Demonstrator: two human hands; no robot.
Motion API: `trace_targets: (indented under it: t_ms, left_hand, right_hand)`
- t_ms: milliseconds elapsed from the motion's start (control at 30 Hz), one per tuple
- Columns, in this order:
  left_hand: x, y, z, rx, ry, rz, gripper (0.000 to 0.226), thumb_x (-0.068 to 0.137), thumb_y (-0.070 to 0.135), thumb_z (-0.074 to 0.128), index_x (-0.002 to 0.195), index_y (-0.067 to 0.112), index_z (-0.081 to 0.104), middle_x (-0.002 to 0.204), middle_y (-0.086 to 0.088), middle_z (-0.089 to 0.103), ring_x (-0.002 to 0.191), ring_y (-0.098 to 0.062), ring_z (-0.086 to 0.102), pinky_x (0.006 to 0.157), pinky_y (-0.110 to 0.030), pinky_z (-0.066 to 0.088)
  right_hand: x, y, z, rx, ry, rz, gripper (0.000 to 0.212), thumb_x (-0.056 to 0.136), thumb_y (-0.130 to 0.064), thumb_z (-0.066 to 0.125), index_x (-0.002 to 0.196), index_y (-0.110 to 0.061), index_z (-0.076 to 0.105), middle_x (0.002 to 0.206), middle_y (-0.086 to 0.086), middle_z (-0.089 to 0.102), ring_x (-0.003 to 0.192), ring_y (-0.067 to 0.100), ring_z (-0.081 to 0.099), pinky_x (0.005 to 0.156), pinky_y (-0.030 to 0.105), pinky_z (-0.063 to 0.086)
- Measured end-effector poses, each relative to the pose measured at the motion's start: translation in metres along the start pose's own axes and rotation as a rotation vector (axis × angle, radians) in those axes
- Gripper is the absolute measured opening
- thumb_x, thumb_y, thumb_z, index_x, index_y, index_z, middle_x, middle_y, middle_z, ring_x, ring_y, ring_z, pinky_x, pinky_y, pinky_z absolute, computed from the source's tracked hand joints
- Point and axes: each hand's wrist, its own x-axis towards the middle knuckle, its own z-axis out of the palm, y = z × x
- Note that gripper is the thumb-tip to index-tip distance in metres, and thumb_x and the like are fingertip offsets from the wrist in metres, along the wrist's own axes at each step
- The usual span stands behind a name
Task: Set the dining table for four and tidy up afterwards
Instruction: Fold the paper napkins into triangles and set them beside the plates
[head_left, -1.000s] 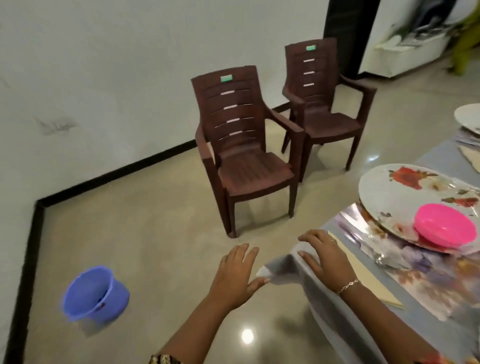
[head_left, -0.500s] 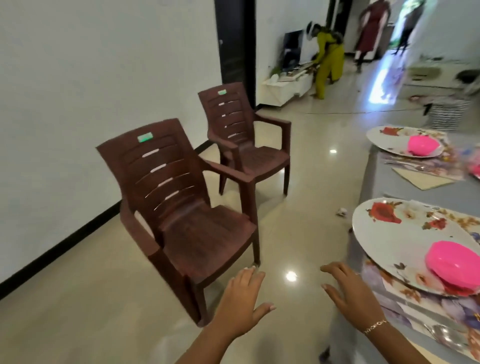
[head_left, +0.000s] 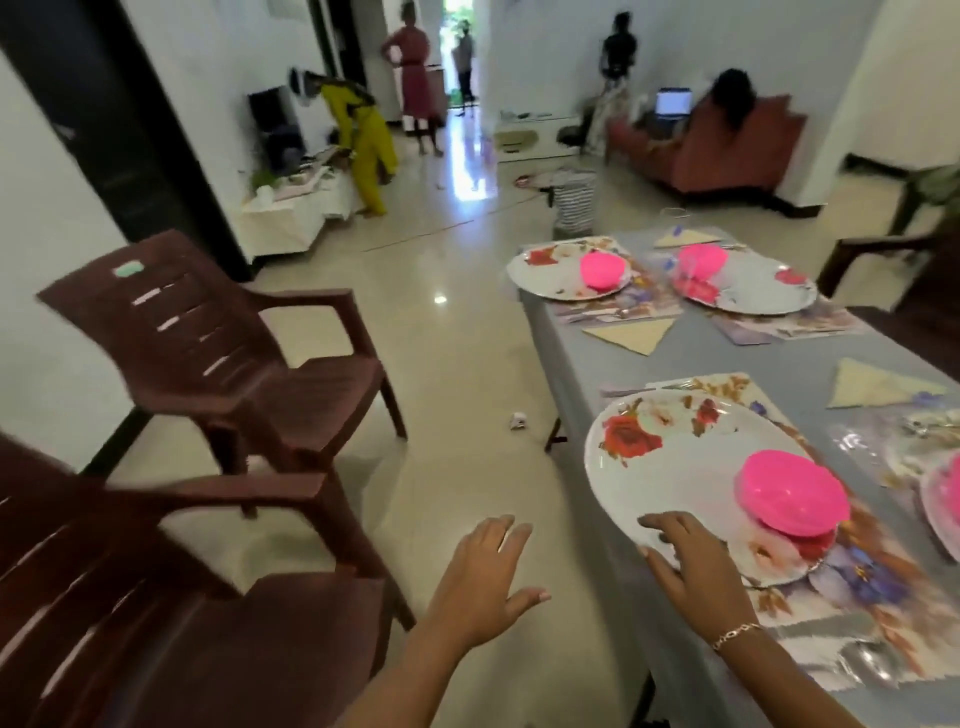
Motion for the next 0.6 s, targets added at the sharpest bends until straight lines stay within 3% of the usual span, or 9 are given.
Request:
trace_targets:
  t_ms: [167, 300, 433, 500, 567, 600]
  left_hand:
    - [0.098, -0.014, -0.031, 0.076, -0.082, 0.249, 0.090, 0.074, 0.070, 0.026, 0.146, 0.015, 0.029, 0.150, -0.008, 0.029, 0.140, -0.022, 0.025, 0.113, -0.032, 0.019]
    - [0.154, -0.018, -0.034, 0.136, -0.135, 0.399, 0.076, 0.088, 0.057, 0.047, 0.148, 0.017, 0.022, 0.155, -0.004, 0.020, 0.144, -0.022, 0.016, 0.118, -0.038, 0.014]
    - [0.210, -0.013, -0.021, 0.171, -0.176, 0.681, 0.077, 0.082, 0.054, 0.058, 0.143, 0.013, 0.036, 0.149, -0.012, 0.034, 0.140, -0.033, 0.026, 0.113, -0.051, 0.025]
    - [0.235, -0.008, -0.016, 0.264, -0.212, 0.815, 0.082, 0.083, 0.056, 0.057, 0.147, 0.014, 0.027, 0.155, -0.011, 0.023, 0.144, -0.030, 0.014, 0.119, -0.045, 0.011]
    - [0.255, -0.003, -0.015, 0.327, -0.272, 0.916, 0.086, 0.085, 0.059, 0.051, 0.150, 0.016, 0.015, 0.159, -0.007, 0.007, 0.147, -0.026, 0.000, 0.118, -0.040, -0.001]
    - [0.264, -0.002, -0.013, 0.334, -0.311, 0.955, 0.086, 0.086, 0.060, 0.048, 0.151, 0.017, 0.012, 0.159, -0.006, 0.003, 0.146, -0.024, -0.005, 0.117, -0.039, -0.005]
  right_hand:
    - [0.045, 0.011, 0.006, -0.074, 0.030, 0.211, 0.038, 0.079, -0.034, 0.049, 0.106, -0.014, 0.065, 0.108, 0.006, 0.064, 0.095, 0.024, 0.062, 0.079, 0.029, 0.043]
    - [0.058, 0.011, 0.012, -0.149, 0.020, 0.325, 0.039, 0.078, -0.034, 0.049, 0.108, -0.013, 0.065, 0.109, 0.008, 0.063, 0.099, 0.026, 0.060, 0.085, 0.033, 0.045]
    - [0.057, 0.018, 0.030, -0.231, 0.029, 0.513, 0.031, 0.071, -0.028, 0.058, 0.098, -0.017, 0.068, 0.095, 0.006, 0.065, 0.080, 0.029, 0.066, 0.065, 0.040, 0.054]
    - [0.058, 0.014, 0.031, -0.277, -0.023, 0.604, 0.039, 0.082, -0.035, 0.050, 0.115, -0.017, 0.062, 0.115, 0.009, 0.060, 0.100, 0.034, 0.061, 0.080, 0.047, 0.051]
    - [0.056, 0.006, 0.029, -0.283, -0.124, 0.758, 0.066, 0.085, -0.059, 0.030, 0.138, -0.020, 0.039, 0.144, 0.006, 0.036, 0.129, 0.028, 0.039, 0.104, 0.041, 0.036]
    - [0.056, 0.000, 0.027, -0.279, -0.174, 0.829, 0.083, 0.078, -0.075, 0.021, 0.144, -0.024, 0.027, 0.151, 0.003, 0.023, 0.136, 0.024, 0.029, 0.110, 0.037, 0.029]
